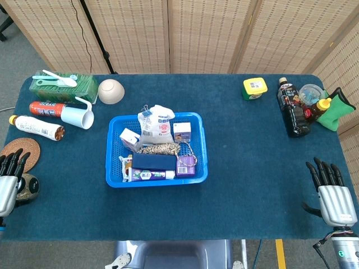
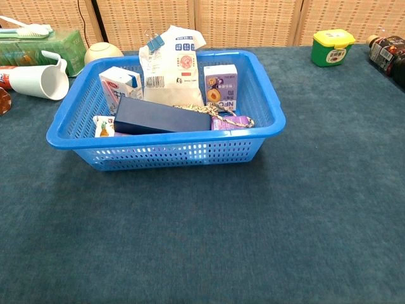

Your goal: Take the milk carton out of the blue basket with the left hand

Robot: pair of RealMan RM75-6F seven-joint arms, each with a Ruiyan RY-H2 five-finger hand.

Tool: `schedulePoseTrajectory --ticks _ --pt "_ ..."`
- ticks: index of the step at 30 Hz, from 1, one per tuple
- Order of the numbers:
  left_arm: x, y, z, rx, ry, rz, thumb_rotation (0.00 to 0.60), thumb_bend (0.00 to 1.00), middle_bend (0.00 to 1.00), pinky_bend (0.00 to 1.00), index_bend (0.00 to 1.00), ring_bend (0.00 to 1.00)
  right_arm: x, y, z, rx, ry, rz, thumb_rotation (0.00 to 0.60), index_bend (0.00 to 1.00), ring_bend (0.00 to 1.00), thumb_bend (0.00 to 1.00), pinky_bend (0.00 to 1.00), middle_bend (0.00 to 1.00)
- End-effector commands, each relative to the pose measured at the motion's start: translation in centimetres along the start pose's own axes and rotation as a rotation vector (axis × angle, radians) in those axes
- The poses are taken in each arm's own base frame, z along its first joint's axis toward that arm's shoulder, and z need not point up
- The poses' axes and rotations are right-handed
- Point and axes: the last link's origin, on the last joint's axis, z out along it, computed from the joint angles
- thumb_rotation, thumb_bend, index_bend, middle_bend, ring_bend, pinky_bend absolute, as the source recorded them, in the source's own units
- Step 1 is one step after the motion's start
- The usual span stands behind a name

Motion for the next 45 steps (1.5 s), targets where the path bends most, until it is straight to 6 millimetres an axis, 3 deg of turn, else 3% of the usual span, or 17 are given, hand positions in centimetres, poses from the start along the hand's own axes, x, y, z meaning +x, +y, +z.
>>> schedulePoseTrajectory --ticks 1,12,21,23,29,36,41,45 --pt "0.0 -0.1 0.0 0.000 -0.001 -0.002 0.600 0.06 0.00 0.00 0.00 0.00 -0.1 0.0 0.0 -0.001 -0.006 -0.003 0.600 0.00 0.00 0.00 0.00 0.00" --pt "0.4 1.0 0.8 -0.063 0.001 -0.031 0.600 0.06 0.00 0.00 0.00 0.00 -0.2 -0.2 0.0 0.001 -0.011 -0.002 0.600 0.00 0.00 0.00 0.00 0.00" --pt "4.4 6.2 6.2 -0.257 0.020 -0.035 0.600 0.06 0.00 0.00 0.00 0.00 -0.4 0.4 0.5 -0.017 -0.026 0.002 0.600 0.00 0.00 0.00 0.00 0.00" --pt "4.9 8.9 8.7 -0.325 -0.020 -0.022 0.600 0.06 0.00 0.00 0.00 0.00 -0.7 0.6 0.8 -0.025 -0.036 0.003 0.600 0.00 0.00 0.00 0.00 0.00" --pt "4.6 11.4 12.0 -0.357 -0.078 -0.021 0.600 0.06 0.00 0.01 0.00 0.00 -1.1 0.9 1.2 -0.040 -0.052 0.001 0.600 0.00 0.00 0.00 0.00 0.00" --pt "4.1 14.6 15.7 -0.385 -0.065 -0.075 0.600 0.07 0.00 0.13 0.01 0.00 -1.6 1.4 1.8 -0.067 -0.068 -0.010 0.600 0.00 0.00 0.00 0.00 0.00" --pt "2.5 17.5 17.8 -0.416 -0.095 -0.003 0.600 0.07 0.07 0.24 0.14 0.09 -1.9 1.8 2.1 -0.097 -0.074 -0.017 0.600 0.00 0.00 0.00 0.00 0.00" --pt "1.4 18.7 18.6 -0.406 -0.102 0.031 0.600 0.07 0.12 0.26 0.21 0.15 -2.0 1.9 2.3 -0.106 -0.071 -0.017 0.600 0.00 0.00 0.00 0.00 0.00"
